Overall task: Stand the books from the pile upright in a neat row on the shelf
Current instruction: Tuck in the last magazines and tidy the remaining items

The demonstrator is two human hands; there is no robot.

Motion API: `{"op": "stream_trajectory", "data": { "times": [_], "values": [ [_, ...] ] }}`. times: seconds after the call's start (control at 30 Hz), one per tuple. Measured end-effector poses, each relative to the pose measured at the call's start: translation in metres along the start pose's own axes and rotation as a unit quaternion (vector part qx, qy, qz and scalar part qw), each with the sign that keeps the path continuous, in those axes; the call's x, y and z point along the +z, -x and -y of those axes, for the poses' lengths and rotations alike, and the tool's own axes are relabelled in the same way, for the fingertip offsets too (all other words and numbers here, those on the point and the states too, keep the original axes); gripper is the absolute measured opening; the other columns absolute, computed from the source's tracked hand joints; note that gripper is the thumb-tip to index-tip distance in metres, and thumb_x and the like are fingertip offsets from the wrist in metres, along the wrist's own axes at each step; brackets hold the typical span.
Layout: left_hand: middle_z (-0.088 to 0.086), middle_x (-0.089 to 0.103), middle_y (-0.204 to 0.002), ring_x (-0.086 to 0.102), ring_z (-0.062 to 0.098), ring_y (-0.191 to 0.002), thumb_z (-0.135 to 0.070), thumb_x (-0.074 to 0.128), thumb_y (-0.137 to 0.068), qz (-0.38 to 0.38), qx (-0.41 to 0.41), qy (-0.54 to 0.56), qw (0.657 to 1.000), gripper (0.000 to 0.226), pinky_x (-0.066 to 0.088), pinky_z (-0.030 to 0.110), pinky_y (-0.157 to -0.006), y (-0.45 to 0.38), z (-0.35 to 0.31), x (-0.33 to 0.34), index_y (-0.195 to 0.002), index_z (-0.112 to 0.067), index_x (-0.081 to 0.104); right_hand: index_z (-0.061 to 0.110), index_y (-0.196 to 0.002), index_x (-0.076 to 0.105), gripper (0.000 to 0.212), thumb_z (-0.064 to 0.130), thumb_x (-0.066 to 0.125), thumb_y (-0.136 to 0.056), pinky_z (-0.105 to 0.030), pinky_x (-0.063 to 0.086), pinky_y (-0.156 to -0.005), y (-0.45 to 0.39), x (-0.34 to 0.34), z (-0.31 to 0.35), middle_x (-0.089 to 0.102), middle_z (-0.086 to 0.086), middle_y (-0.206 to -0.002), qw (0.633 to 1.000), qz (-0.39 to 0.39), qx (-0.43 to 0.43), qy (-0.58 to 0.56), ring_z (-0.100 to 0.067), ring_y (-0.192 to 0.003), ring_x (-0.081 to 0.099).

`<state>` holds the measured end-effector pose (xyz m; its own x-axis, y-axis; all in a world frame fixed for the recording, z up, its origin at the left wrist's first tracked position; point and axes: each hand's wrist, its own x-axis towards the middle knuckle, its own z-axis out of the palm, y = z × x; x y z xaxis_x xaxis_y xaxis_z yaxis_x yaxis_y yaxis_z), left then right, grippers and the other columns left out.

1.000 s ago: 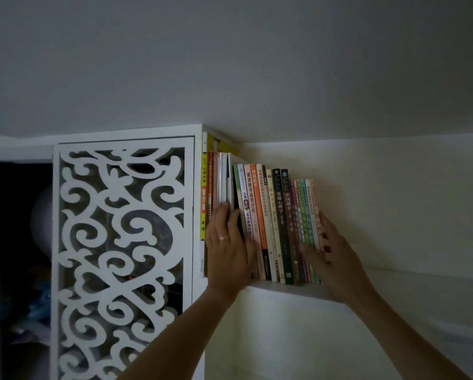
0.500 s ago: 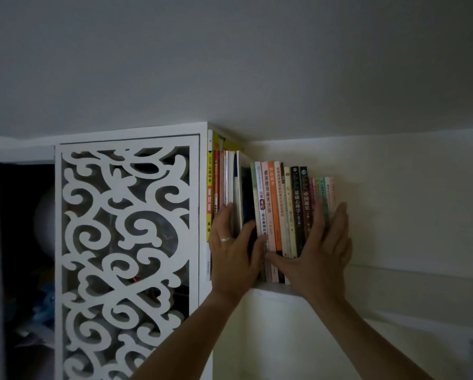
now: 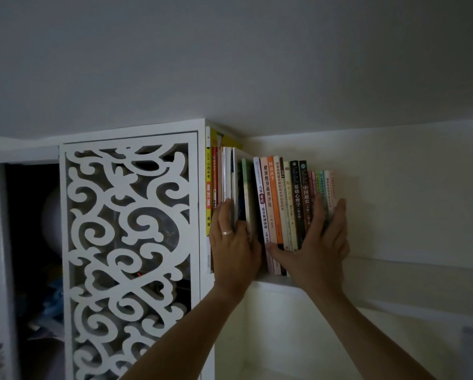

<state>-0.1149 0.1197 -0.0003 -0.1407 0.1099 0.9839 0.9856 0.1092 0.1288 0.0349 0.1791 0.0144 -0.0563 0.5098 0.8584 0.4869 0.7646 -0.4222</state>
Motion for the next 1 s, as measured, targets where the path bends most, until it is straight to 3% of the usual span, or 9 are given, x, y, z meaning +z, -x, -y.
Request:
{"op": "stream_trajectory", "data": {
  "times": [0.13, 0.3, 0.4, 0.5, 0.67, 0.77, 0.83, 0.93, 1.0],
  "values": [
    [0.006, 0.031, -0.148, 0.035, 0.017, -0.138, -0.010, 0.061, -0.087, -0.044, -0.091, 0.153, 0.983, 0.022, 0.047, 0.041, -0.109, 0.008, -0.012, -0.029, -0.107, -0.012, 0.052, 0.023, -0.163, 0.003, 0.143, 0.077, 0.080, -0.056, -0.065, 0.023, -0.115, 0.000, 0.001, -0.001, -0.005, -0.020, -0.168, 1.000, 0.002, -0.001, 0.006, -0.043, -0.152, 0.009],
    [-0.005, 0.039, -0.121, 0.050, 0.004, -0.107, -0.013, 0.048, -0.091, -0.036, -0.116, 0.193, 0.974, 0.030, 0.052, 0.015, -0.072, 0.012, -0.020, -0.060, -0.117, -0.024, 0.038, 0.025, -0.163, 0.002, 0.141, 0.077, 0.079, -0.057, -0.065, 0.025, -0.114, -0.001, 0.004, -0.001, -0.003, -0.021, -0.167, 1.000, 0.000, -0.008, 0.004, -0.045, -0.151, 0.012],
    [-0.015, 0.044, -0.137, 0.056, 0.002, -0.117, -0.005, 0.044, -0.096, 0.055, -0.025, 0.237, 0.970, 0.055, 0.054, 0.014, -0.087, 0.013, -0.016, -0.074, -0.148, -0.007, 0.028, 0.025, -0.164, 0.003, 0.141, 0.079, 0.078, -0.058, -0.065, 0.024, -0.115, 0.000, 0.003, -0.001, -0.004, -0.021, -0.168, 1.000, 0.002, -0.010, 0.004, -0.044, -0.151, 0.011],
    [0.012, 0.023, -0.162, 0.040, 0.019, -0.147, -0.017, 0.049, -0.102, 0.052, 0.080, 0.139, 0.986, 0.065, 0.054, 0.041, -0.107, 0.005, -0.006, -0.083, -0.160, -0.005, 0.020, 0.025, -0.163, 0.002, 0.142, 0.078, 0.078, -0.056, -0.065, 0.023, -0.116, 0.000, 0.001, 0.000, -0.005, -0.020, -0.168, 1.000, 0.007, -0.006, -0.001, -0.043, -0.152, 0.009],
    [0.016, 0.005, -0.172, 0.006, 0.032, -0.160, 0.020, 0.066, -0.070, 0.074, 0.255, -0.194, 0.944, 0.113, 0.003, 0.050, -0.130, -0.024, 0.014, -0.094, -0.165, -0.017, 0.016, 0.025, -0.164, 0.006, 0.140, 0.077, 0.078, -0.056, -0.066, 0.025, -0.116, 0.001, 0.000, 0.002, -0.005, -0.019, -0.168, 1.000, 0.006, -0.005, -0.006, -0.043, -0.153, 0.009],
    [0.019, 0.005, -0.171, 0.005, 0.036, -0.160, 0.012, 0.053, -0.080, 0.085, 0.337, -0.253, 0.903, 0.092, 0.005, 0.053, -0.130, -0.043, 0.014, -0.100, -0.163, -0.021, 0.028, 0.024, -0.164, 0.007, 0.139, 0.077, 0.076, -0.056, -0.068, 0.023, -0.116, 0.000, 0.000, 0.001, -0.004, -0.020, -0.168, 1.000, 0.006, -0.005, -0.002, -0.044, -0.153, 0.008],
    [0.018, 0.026, -0.167, 0.018, 0.035, -0.157, 0.003, 0.054, -0.085, 0.110, 0.392, -0.258, 0.876, 0.065, 0.011, 0.053, -0.127, -0.056, 0.007, -0.100, -0.146, -0.019, 0.055, 0.024, -0.163, 0.007, 0.138, 0.077, 0.075, -0.055, -0.070, 0.022, -0.115, 0.000, 0.001, 0.001, -0.004, -0.021, -0.167, 1.000, 0.008, -0.004, 0.006, -0.044, -0.153, 0.008],
    [0.013, 0.063, -0.138, 0.050, 0.032, -0.141, -0.008, 0.061, -0.086, 0.121, 0.447, -0.249, 0.851, 0.033, 0.022, 0.053, -0.126, -0.074, -0.002, -0.099, -0.118, -0.015, 0.070, 0.028, -0.164, 0.001, 0.139, 0.080, 0.071, -0.056, -0.070, 0.020, -0.116, 0.002, 0.002, 0.004, -0.009, -0.019, -0.168, 0.999, 0.024, 0.011, 0.018, -0.044, -0.154, 0.004],
    [0.010, 0.069, -0.118, 0.062, 0.029, -0.121, -0.008, 0.063, -0.088, 0.107, 0.471, -0.224, 0.847, 0.026, 0.034, 0.052, -0.123, -0.083, -0.005, -0.104, -0.112, -0.014, 0.069, 0.031, -0.163, -0.002, 0.138, 0.081, 0.070, -0.057, -0.070, 0.023, -0.115, 0.002, 0.003, 0.007, -0.011, -0.017, -0.168, 0.999, 0.030, 0.023, 0.018, -0.043, -0.154, 0.003]
  ]
}}
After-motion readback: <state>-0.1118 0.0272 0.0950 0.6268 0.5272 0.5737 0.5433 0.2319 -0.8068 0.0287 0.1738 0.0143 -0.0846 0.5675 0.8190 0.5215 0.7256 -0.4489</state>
